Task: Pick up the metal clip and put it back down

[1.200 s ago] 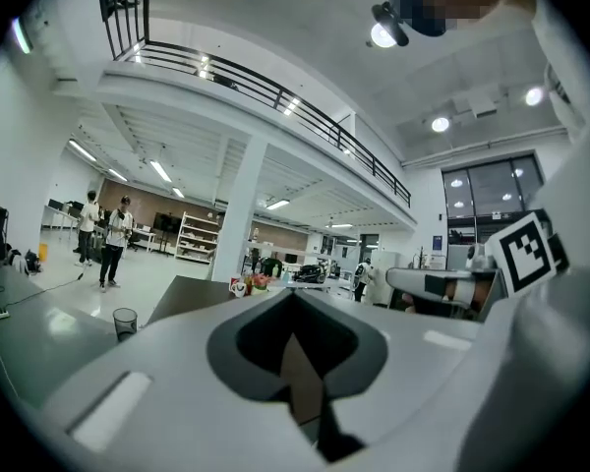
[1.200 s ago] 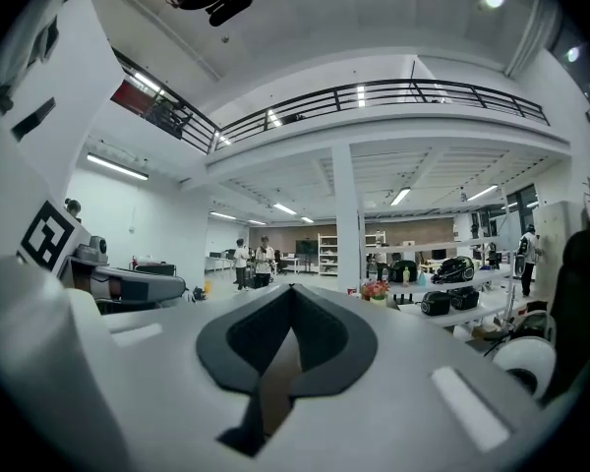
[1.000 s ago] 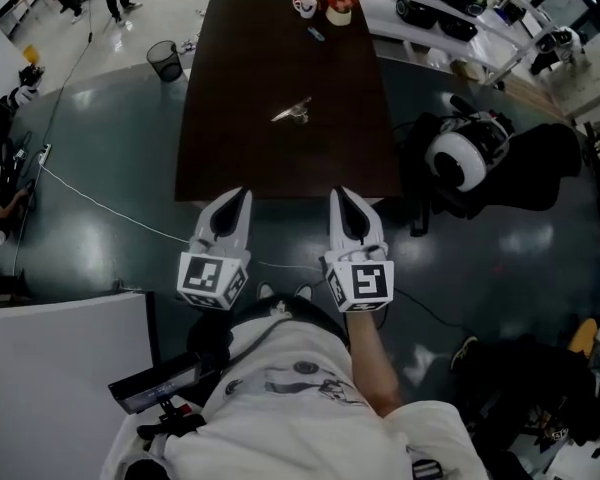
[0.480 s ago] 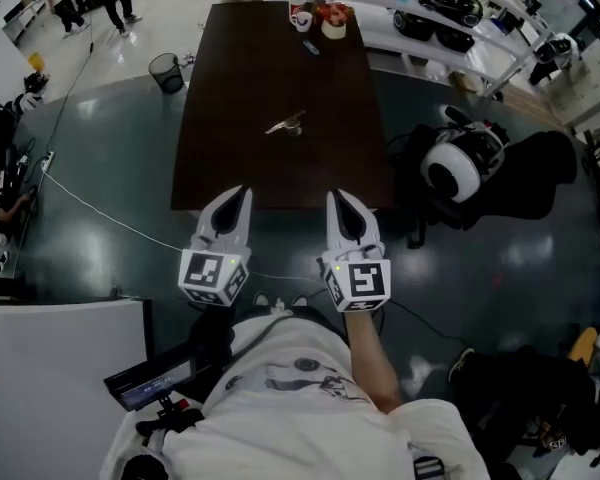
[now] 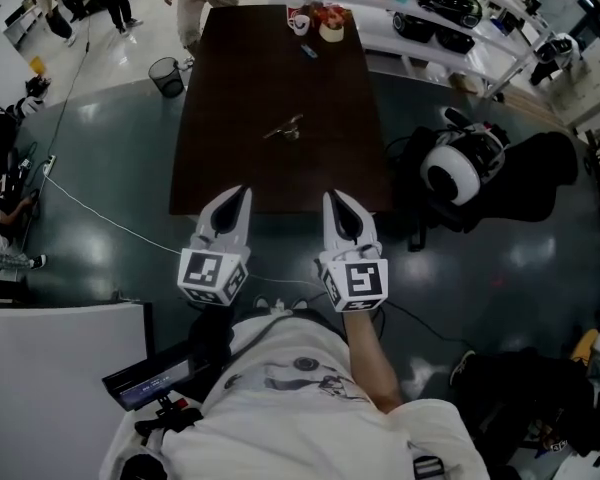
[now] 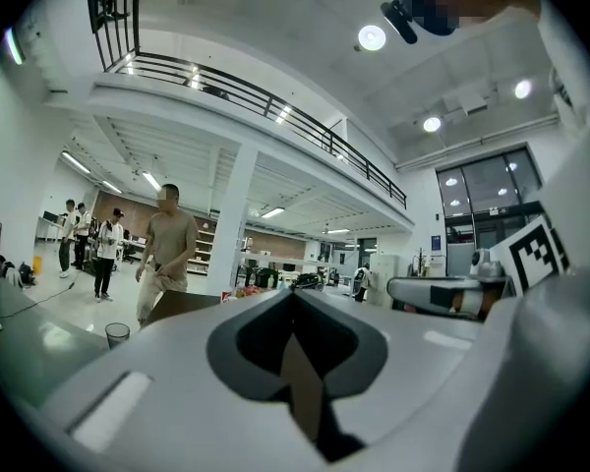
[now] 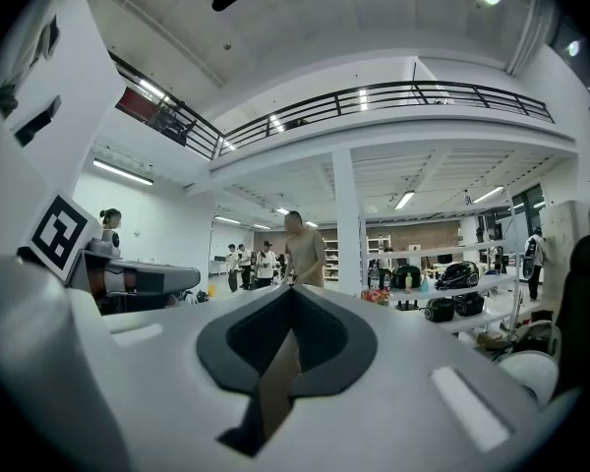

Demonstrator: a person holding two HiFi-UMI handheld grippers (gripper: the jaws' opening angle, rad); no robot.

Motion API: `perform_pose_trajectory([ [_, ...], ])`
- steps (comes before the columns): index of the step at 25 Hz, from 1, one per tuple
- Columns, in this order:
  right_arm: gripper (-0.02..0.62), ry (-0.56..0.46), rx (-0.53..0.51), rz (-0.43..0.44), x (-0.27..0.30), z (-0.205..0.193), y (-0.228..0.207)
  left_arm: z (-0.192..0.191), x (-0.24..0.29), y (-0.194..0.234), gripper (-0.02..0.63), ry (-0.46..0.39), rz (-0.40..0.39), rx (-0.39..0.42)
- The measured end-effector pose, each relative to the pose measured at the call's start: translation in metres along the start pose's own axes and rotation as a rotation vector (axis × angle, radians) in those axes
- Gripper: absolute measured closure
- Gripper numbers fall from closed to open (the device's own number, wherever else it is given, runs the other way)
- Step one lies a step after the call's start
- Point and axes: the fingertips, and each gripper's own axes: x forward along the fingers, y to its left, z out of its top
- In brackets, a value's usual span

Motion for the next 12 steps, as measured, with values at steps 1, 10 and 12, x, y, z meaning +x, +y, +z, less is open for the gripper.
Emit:
perform_pose_trajectory([
  [1,0.597,-0.001,0.0,0.0,0.0003,0.0004,-0.0003,0.0007,0.0006,-0.0001,0.609,0.001,-0.001,0.001],
  [10,0.597,0.016,0.005,-0.008,0.0015,-0.002,-0.0037,0.002,0.0037,0.0001,0.609,0.003,-0.003,0.002],
  [12,0.597,0.018,0.003,-0.009,0.0019,-0.001,-0.0056,0.003,0.0052,-0.0001,0.609,0.004,-0.002,0.001],
])
